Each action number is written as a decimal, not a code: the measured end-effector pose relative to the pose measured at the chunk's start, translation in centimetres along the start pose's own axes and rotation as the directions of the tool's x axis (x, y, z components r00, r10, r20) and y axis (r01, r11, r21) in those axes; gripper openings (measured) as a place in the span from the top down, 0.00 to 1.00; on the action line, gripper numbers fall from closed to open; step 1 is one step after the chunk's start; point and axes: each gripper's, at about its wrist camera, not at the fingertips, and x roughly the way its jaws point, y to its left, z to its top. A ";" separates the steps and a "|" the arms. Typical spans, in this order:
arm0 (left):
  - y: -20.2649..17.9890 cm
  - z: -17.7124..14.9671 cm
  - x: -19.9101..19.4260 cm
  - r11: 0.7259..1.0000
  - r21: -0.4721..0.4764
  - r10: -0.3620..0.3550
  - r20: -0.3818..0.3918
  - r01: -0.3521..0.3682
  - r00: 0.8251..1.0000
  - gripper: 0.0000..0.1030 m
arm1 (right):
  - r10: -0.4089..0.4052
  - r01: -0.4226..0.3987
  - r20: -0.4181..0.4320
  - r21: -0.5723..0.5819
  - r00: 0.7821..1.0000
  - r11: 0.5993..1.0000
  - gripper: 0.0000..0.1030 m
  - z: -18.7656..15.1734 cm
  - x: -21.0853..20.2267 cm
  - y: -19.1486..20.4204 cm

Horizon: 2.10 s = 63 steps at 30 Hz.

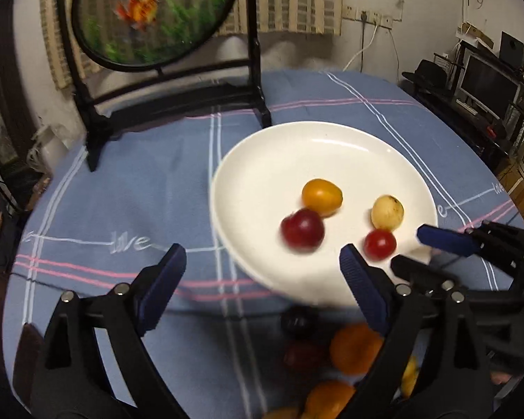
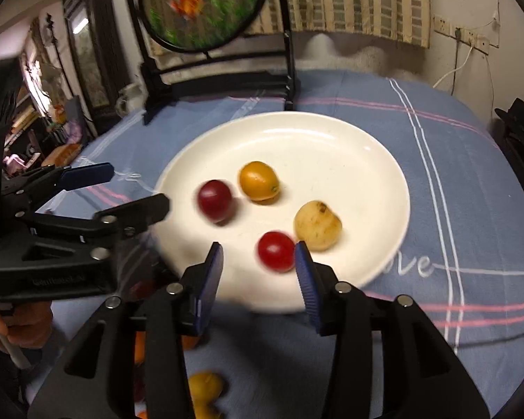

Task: Organize fruits
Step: 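Carry the tomato and plum to the white plate and release both, then grasp the large orange with the right tool while the left tool grasps another red plum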

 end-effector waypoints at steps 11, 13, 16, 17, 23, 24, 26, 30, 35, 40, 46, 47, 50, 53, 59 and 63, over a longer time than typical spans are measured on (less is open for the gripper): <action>1.8 -12.9 -8.3 0.991 -0.100 -0.087 0.043 0.091 0.995 0.05 | 0.038 -0.045 0.110 0.062 0.993 0.997 0.44 -9.3 -8.1 2.5; 1.7 -14.3 -9.2 0.990 -0.090 -0.105 0.059 0.110 0.993 0.05 | 0.030 -0.036 0.088 0.071 0.996 0.997 0.44 -10.2 -8.2 3.3; 0.9 -15.7 -9.9 0.993 -0.040 -0.108 0.075 0.111 0.991 0.05 | 0.031 -0.034 0.051 0.068 0.998 0.997 0.44 -11.5 -7.7 4.4; 0.6 -16.0 -9.9 0.994 -0.025 -0.105 0.072 0.107 0.992 0.05 | 0.037 -0.039 0.040 0.066 0.999 0.997 0.44 -11.8 -7.5 4.8; 1.1 -15.9 -8.8 0.991 -0.053 -0.125 0.021 0.126 0.992 0.05 | 0.014 -0.011 -0.028 0.093 1.000 0.996 0.44 -12.4 -6.3 5.6; 1.3 -16.0 -8.8 0.989 -0.058 -0.133 0.023 0.134 0.991 0.05 | 0.010 -0.005 -0.046 0.101 0.999 0.995 0.44 -12.4 -5.9 5.6; 1.5 -16.0 -8.9 0.987 -0.067 -0.143 0.031 0.145 0.989 0.05 | 0.020 -0.013 -0.062 0.112 0.998 0.994 0.44 -12.3 -5.4 5.8; 1.6 -16.0 -9.0 0.986 -0.069 -0.151 0.034 0.153 0.988 0.05 | -0.005 0.014 -0.079 0.110 0.997 0.994 0.44 -12.3 -5.0 6.2; 1.5 -16.1 -9.2 0.984 -0.067 -0.164 0.043 0.166 0.986 0.05 | -0.025 0.034 -0.086 0.113 0.996 0.993 0.44 -12.2 -4.8 6.4; 1.4 -16.2 -9.3 0.983 -0.066 -0.167 0.042 0.169 0.985 0.05 | -0.054 0.062 -0.089 0.089 0.995 0.994 0.45 -12.1 -4.7 6.9; 1.3 -16.2 -9.3 0.983 -0.066 -0.169 0.039 0.172 0.985 0.05 | -0.062 0.071 -0.100 0.088 0.993 0.994 0.51 -11.9 -4.3 7.1; 1.3 -16.2 -9.3 0.983 -0.066 -0.169 0.038 0.172 0.985 0.05 | -0.062 0.071 -0.104 0.088 0.993 0.994 0.52 -11.8 -4.2 7.2; 1.3 -16.3 -9.3 0.983 -0.067 -0.169 0.036 0.171 0.985 0.05 | -0.074 0.083 -0.105 0.089 0.992 0.993 0.56 -11.8 -4.1 7.1; 1.4 -16.3 -9.2 0.983 -0.070 -0.170 0.034 0.172 0.985 0.05 | -0.071 0.081 -0.102 0.094 0.992 0.992 0.57 -11.8 -4.3 7.0; 1.5 -16.3 -9.2 0.981 -0.067 -0.181 0.033 0.183 0.983 0.05 | -0.002 0.008 -0.032 0.199 1.000 0.980 0.57 -12.2 -5.9 4.3; -0.2 -16.1 -9.3 0.988 0.007 -0.157 0.031 0.157 0.987 0.07 | -0.009 0.014 -0.025 0.234 1.000 0.972 0.57 -12.6 -6.5 2.8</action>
